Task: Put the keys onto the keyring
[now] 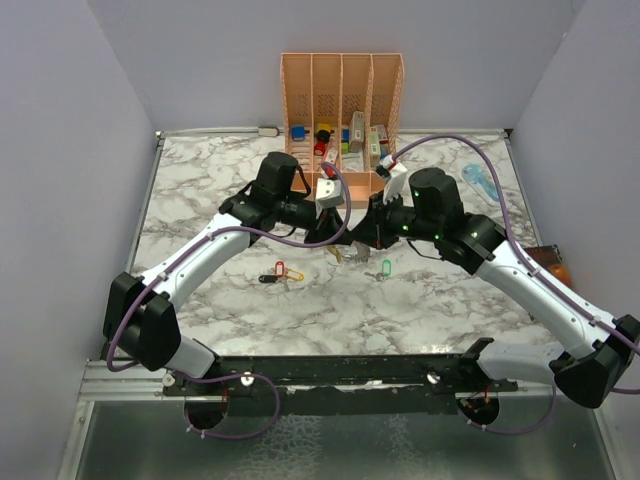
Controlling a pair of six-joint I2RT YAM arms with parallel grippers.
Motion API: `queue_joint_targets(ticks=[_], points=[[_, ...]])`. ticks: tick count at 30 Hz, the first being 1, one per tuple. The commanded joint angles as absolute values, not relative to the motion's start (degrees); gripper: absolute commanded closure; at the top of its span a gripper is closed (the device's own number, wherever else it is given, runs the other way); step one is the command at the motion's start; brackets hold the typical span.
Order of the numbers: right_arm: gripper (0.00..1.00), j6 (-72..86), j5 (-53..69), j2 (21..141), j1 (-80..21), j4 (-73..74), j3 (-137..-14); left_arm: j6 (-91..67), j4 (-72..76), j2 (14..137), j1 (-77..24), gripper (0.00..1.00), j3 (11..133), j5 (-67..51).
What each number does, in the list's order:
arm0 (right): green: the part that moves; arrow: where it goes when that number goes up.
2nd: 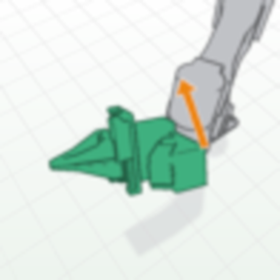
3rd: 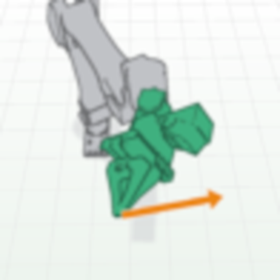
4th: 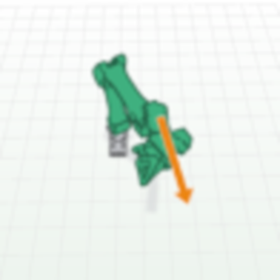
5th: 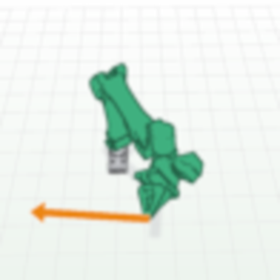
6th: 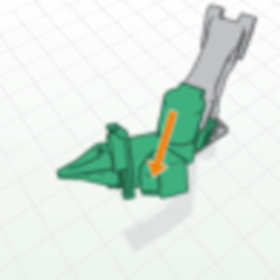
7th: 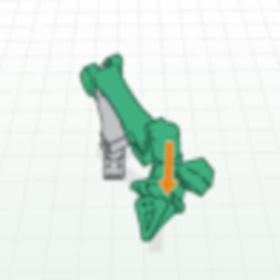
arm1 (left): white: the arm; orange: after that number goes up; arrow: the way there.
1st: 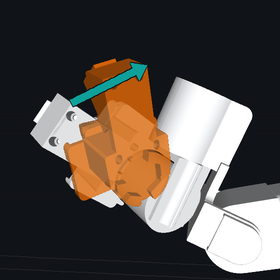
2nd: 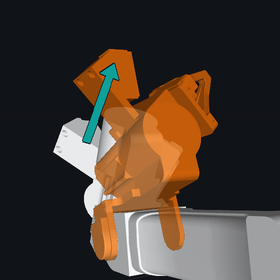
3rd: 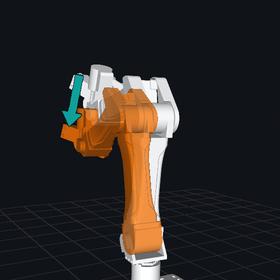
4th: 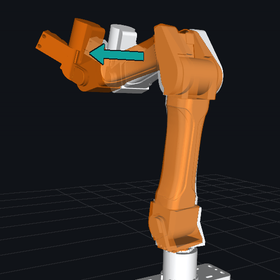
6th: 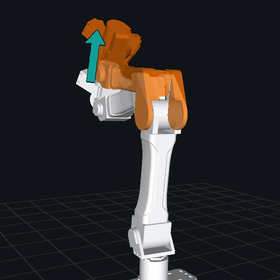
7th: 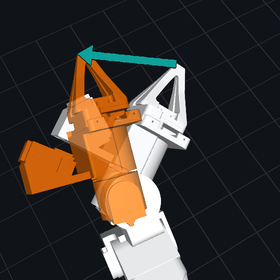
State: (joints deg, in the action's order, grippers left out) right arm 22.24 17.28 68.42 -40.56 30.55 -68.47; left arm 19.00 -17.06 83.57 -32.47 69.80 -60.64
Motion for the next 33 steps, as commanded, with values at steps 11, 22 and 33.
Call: queue_joint_targets(ticks=[11, 22, 33], points=[[0.98, 22.45, 15.72, 62.76, -40.98, 27.54, -65.55, 19.01, -15.48, 82.78, -31.71, 1.0, 68.58, -57.97], [0.98, 23.29, 14.83, 61.45, -40.96, 28.55, -62.67, 18.26, -14.77, 82.78, -31.32, 1.0, 69.19, -57.83], [0.93, 24.25, 15.42, 60.75, -40.97, 28.69, -60.84, 21.14, -16.53, 83.11, -30.67, 1.0, 69.7, -53.21]])
